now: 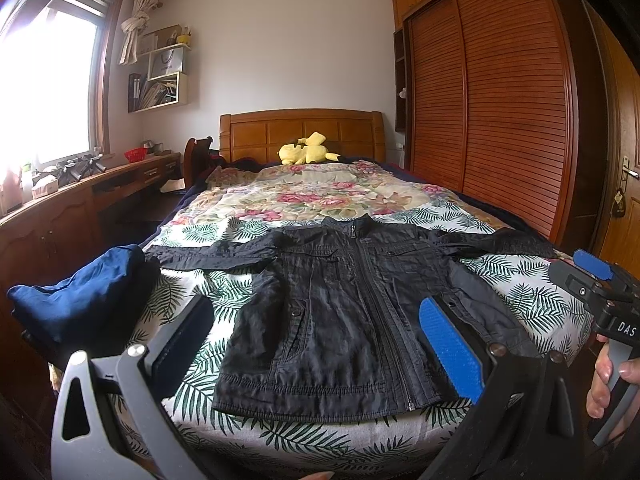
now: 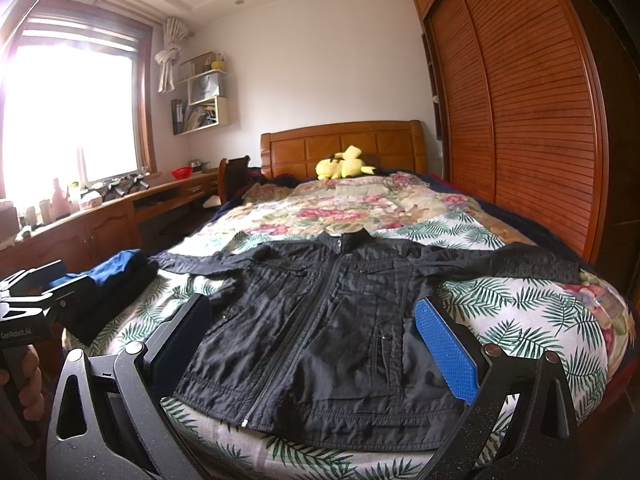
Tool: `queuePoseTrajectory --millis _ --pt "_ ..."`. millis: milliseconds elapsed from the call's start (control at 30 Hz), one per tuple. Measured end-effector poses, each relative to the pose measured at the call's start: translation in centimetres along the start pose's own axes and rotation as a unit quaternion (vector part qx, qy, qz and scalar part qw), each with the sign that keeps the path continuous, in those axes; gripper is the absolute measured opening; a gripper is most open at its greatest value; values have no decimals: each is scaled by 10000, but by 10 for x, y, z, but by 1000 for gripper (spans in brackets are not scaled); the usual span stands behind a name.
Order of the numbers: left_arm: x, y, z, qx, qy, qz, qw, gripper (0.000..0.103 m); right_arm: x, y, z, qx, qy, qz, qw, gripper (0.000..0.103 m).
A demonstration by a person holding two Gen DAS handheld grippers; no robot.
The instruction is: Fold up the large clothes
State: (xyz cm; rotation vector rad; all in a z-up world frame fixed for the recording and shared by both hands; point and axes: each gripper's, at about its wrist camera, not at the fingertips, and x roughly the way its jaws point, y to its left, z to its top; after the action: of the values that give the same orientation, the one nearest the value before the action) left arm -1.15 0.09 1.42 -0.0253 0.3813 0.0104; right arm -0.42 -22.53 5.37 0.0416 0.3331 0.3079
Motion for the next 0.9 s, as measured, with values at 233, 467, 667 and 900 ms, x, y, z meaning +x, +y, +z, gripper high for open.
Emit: queuePoseTrajectory --millis 233,467,667,900 --pt "-3 -2 2 26 -27 -15 10000 103 0 -1 0 6 4 9 10000 103" --pt "-3 -2 2 20 -28 -13 10000 103 0 -1 0 18 10 7 10000 103" --pt "-1 -2 2 16 -28 42 10000 103 0 -1 -2 17 33 13 10000 103" --pt "19 8 -4 84 74 246 9996 103 16 1 -8 -36 158 47 9999 103"
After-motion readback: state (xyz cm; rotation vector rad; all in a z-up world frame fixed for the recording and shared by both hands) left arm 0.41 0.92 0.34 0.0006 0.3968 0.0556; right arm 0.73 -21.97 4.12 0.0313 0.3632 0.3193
